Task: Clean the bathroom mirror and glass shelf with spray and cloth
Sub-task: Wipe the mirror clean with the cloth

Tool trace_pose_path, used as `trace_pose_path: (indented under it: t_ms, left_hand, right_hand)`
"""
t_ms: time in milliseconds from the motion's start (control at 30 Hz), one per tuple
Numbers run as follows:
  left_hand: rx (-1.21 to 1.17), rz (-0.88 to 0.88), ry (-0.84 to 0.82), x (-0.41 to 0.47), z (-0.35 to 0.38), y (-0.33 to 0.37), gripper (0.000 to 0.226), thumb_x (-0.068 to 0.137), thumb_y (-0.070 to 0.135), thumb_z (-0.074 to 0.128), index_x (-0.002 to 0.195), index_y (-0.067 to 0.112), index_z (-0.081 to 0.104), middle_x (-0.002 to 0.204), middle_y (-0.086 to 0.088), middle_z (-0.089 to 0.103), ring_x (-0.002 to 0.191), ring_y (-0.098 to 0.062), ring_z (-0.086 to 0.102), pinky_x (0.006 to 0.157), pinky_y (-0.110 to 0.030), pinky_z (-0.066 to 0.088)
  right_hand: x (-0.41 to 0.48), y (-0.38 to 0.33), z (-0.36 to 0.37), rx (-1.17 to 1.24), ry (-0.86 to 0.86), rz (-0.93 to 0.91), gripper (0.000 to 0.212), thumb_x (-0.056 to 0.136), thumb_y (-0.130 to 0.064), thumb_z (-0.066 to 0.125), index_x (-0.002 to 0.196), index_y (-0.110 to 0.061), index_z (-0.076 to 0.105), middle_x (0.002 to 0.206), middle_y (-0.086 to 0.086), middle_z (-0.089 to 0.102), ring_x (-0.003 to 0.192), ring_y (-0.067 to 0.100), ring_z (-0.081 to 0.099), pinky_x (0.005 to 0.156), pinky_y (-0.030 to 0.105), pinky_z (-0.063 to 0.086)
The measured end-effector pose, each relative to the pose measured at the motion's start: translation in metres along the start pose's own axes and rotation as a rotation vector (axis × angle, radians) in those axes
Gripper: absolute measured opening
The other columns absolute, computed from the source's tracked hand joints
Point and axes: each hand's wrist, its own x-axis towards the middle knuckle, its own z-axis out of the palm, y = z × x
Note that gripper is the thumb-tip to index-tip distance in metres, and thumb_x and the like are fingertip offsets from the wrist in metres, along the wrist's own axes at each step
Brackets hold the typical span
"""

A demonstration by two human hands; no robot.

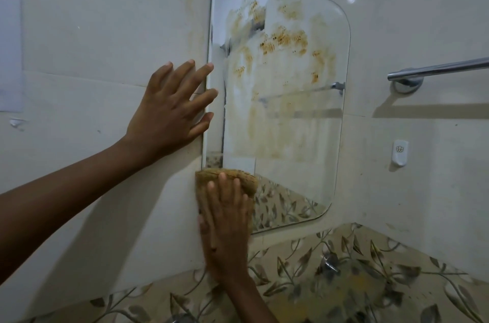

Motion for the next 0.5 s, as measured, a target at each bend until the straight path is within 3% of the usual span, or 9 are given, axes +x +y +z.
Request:
trace_pose_path:
  t_ms: [100,200,333,433,500]
  left_hand:
    - [0.006,-0.006,-0.001,0.000,0.000,0.000,0.039,0.094,0.040,0.036,0.122,0.016,0.049,0.150,-0.013,0.034,0.135,-0.035,0.033,0.107,-0.051,0.023]
    - [-0.001,-0.009,-0.002,0.000,0.000,0.001,0.038,0.094,0.040,0.037,0.121,0.016,0.050,0.150,-0.013,0.035,0.135,-0.035,0.033,0.108,-0.050,0.023]
    - [-0.001,-0.009,-0.007,0.001,-0.001,0.001,0.038,0.094,0.040,0.036,0.121,0.016,0.050,0.150,-0.013,0.034,0.135,-0.035,0.033,0.108,-0.051,0.023]
    - [0.003,-0.005,-0.013,0.001,0.000,0.001,0.038,0.094,0.040,0.037,0.121,0.016,0.049,0.150,-0.013,0.034,0.135,-0.035,0.033,0.108,-0.051,0.023]
    - [0.003,-0.001,-0.024,0.001,0.000,0.001,0.039,0.094,0.040,0.036,0.122,0.016,0.049,0.150,-0.014,0.034,0.135,-0.036,0.033,0.108,-0.051,0.024]
  right_hand:
    - [-0.010,0.044,-0.006,0.102,0.096,0.242,0.056,0.095,-0.033,0.034,0.148,-0.030,0.014,0.159,-0.010,0.002,0.147,0.016,0.000,0.119,0.043,0.003]
    - [0.003,0.098,-0.023,0.176,0.218,0.589,0.059,0.092,-0.046,0.024,0.147,-0.032,0.010,0.158,-0.008,0.005,0.146,0.010,-0.003,0.118,0.053,0.010]
    - [0.051,0.146,-0.055,0.305,0.366,0.899,0.071,0.082,-0.053,0.022,0.148,-0.025,0.014,0.159,0.000,0.006,0.147,0.020,-0.001,0.118,0.051,0.004]
    - [0.087,0.146,-0.069,0.384,0.396,1.059,0.074,0.081,-0.056,0.023,0.148,-0.028,0.011,0.159,0.006,0.005,0.146,0.027,0.003,0.117,0.049,0.004]
    - [0.103,0.121,-0.067,0.403,0.358,1.044,0.071,0.084,-0.059,0.024,0.148,-0.033,0.008,0.160,0.004,0.001,0.146,0.032,0.002,0.117,0.053,0.006]
